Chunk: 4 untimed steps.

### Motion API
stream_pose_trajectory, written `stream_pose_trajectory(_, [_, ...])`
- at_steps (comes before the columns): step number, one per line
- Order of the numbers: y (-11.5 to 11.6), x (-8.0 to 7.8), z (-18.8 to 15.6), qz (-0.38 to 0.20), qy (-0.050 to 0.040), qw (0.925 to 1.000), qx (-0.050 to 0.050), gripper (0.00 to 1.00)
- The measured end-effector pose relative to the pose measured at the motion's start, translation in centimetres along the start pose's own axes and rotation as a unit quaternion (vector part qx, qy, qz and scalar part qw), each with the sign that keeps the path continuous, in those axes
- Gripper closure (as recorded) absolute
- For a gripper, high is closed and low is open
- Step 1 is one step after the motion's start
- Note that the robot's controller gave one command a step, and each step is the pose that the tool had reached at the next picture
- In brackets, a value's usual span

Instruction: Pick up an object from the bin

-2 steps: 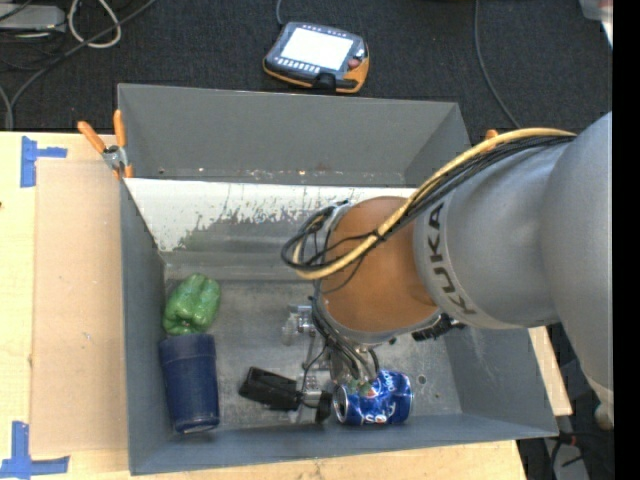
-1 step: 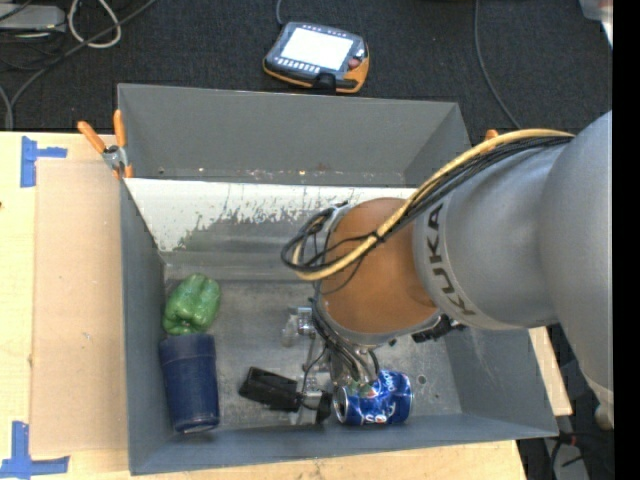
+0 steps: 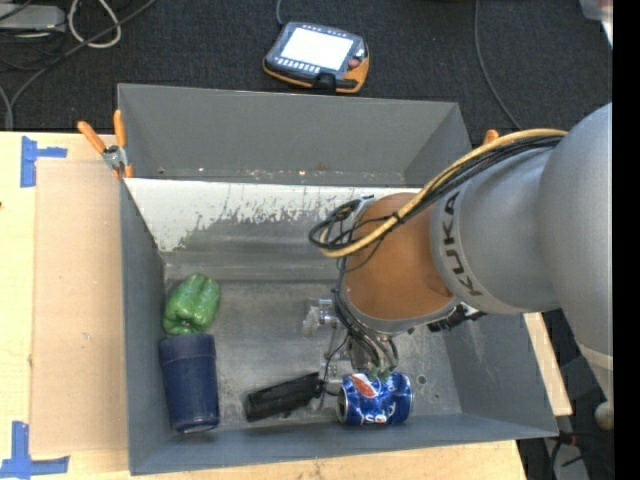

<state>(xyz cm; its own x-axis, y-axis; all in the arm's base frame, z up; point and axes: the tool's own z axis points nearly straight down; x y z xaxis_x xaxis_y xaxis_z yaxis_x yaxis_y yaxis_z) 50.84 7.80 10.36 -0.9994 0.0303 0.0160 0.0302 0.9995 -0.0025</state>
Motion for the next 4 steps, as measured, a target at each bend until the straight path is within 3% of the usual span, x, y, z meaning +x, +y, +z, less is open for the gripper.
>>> stream_pose_trajectory(1, [-7.9, -7.1, -2.7, -0.038, -0.0058, 0.9993, 0.0, 0.0])
stream_pose_trajectory(2, [0.0, 0.2, 3.7, -0.004, 0.0093, 0.9999, -0.004, 0.0])
stream_pose_trajectory(3, [2.7, -4.6, 3.1, 0.031, -0.0087, 0.9995, -0.002, 0.0])
stream_pose_trajectory(4, [0.7, -1.5, 3.4, 0.024, 0.0049, 0.9997, -0.002, 1.0])
